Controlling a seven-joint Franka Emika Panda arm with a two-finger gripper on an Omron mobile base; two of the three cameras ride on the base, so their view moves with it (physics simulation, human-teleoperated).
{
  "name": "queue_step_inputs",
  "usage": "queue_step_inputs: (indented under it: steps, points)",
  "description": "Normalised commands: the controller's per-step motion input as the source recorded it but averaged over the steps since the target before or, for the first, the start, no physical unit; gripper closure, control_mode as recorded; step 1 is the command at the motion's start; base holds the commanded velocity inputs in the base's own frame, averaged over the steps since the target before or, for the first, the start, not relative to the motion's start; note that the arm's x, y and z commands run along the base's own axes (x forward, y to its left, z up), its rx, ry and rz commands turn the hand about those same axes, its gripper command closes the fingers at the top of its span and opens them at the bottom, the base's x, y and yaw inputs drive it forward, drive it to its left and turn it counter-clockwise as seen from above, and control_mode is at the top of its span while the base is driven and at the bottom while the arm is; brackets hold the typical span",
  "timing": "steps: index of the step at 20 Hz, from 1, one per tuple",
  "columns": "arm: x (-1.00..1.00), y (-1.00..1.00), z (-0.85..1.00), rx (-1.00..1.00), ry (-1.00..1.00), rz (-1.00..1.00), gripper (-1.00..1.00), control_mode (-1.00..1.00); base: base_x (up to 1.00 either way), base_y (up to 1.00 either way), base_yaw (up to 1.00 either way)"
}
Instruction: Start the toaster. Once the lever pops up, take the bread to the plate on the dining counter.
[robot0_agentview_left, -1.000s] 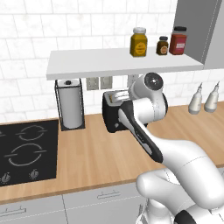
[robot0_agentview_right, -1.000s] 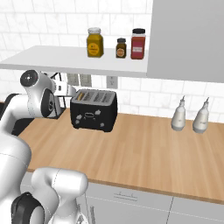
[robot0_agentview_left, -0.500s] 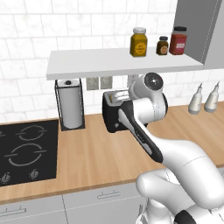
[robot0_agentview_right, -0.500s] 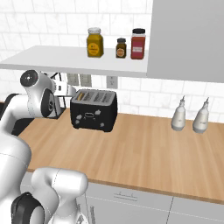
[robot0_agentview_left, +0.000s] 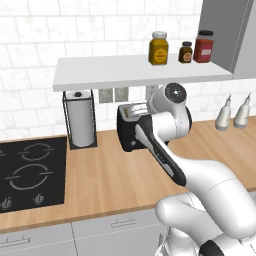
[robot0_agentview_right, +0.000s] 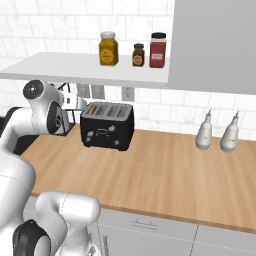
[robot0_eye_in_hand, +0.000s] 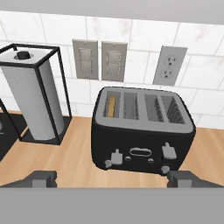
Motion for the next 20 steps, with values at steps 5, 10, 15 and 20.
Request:
queue_step_inputs:
  steps: [5, 10, 15, 20]
  points:
    - [0.0, 0.0, 0.0, 0.0, 0.0, 0.0, -1.0, -1.0, 0.0, 0.0, 0.0]
    - [0.0, 0.0, 0.0, 0.0, 0.0, 0.0, -1.0, -1.0, 0.0, 0.0, 0.0]
    - [0.0, 0.0, 0.0, 0.0, 0.0, 0.0, -1.0, -1.0, 0.0, 0.0, 0.0]
    - [0.0, 0.0, 0.0, 0.0, 0.0, 0.0, -1.0, -1.0, 0.0, 0.0, 0.0]
